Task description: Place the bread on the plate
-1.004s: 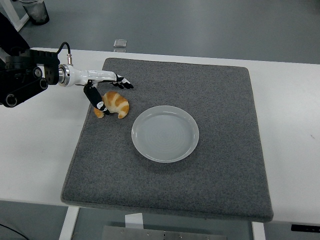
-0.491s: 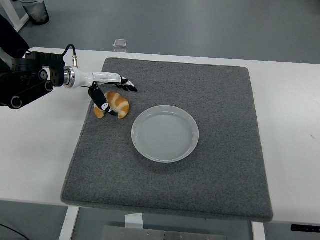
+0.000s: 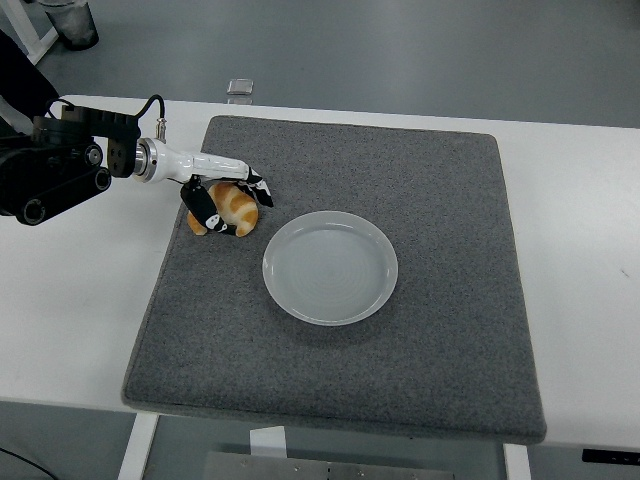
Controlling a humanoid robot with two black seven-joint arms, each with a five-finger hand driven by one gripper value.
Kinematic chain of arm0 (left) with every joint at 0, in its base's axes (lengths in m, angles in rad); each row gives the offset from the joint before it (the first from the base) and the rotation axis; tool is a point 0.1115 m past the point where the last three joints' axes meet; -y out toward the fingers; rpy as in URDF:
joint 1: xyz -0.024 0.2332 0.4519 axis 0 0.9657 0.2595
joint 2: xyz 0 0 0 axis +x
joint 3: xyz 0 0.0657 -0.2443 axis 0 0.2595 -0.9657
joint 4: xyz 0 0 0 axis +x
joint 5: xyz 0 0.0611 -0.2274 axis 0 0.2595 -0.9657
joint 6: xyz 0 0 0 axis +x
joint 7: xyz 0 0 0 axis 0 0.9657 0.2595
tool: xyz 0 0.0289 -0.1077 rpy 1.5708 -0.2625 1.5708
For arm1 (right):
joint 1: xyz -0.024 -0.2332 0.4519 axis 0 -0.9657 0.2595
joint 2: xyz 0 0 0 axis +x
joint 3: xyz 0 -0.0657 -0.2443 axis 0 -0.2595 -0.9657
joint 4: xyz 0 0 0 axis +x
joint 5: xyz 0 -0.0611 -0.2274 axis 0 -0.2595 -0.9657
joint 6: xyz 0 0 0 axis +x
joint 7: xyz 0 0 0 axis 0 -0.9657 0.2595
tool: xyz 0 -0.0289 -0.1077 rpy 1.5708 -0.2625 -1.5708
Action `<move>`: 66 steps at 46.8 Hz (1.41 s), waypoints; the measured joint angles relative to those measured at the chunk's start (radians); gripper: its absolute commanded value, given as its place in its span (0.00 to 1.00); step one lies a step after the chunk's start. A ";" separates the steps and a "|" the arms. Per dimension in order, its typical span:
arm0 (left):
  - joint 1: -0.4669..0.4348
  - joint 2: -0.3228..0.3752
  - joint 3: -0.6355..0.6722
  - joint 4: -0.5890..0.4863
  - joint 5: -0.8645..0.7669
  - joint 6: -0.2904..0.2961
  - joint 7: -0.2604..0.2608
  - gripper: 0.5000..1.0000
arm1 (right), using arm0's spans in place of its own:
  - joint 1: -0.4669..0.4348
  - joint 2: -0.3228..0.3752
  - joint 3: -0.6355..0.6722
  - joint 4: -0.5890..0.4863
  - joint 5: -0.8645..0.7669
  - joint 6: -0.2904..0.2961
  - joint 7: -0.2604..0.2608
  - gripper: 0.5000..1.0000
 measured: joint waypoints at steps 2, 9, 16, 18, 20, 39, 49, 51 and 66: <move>0.000 0.002 0.000 0.000 0.000 -0.001 -0.001 0.70 | 0.000 0.000 0.000 0.000 0.000 0.000 0.000 0.90; -0.006 0.007 0.002 0.000 0.001 -0.004 -0.006 0.70 | 0.000 0.000 0.000 0.001 0.002 0.001 0.000 0.91; -0.013 0.019 0.013 0.000 0.003 -0.005 -0.008 0.66 | 0.000 0.000 0.000 0.001 0.002 0.001 0.000 0.90; -0.018 0.021 0.020 0.000 0.007 -0.005 -0.008 0.64 | 0.000 0.000 0.000 0.001 0.002 0.001 0.000 0.90; -0.020 0.021 0.024 0.001 0.013 -0.005 -0.008 0.62 | 0.000 0.000 0.000 0.001 0.002 0.001 0.000 0.90; -0.020 0.020 0.026 0.008 0.078 0.004 -0.010 0.00 | 0.000 0.000 0.000 0.001 0.002 0.000 0.000 0.90; -0.032 0.015 0.025 0.008 0.105 0.034 -0.009 0.00 | 0.000 0.000 0.000 0.001 0.002 0.000 0.000 0.90; -0.042 0.015 0.025 0.007 0.096 0.034 -0.009 0.00 | 0.000 0.000 0.000 0.001 0.002 0.000 0.000 0.90; -0.181 0.037 0.009 -0.022 0.002 0.017 -0.011 0.00 | 0.000 0.000 0.002 0.000 0.000 0.000 0.000 0.90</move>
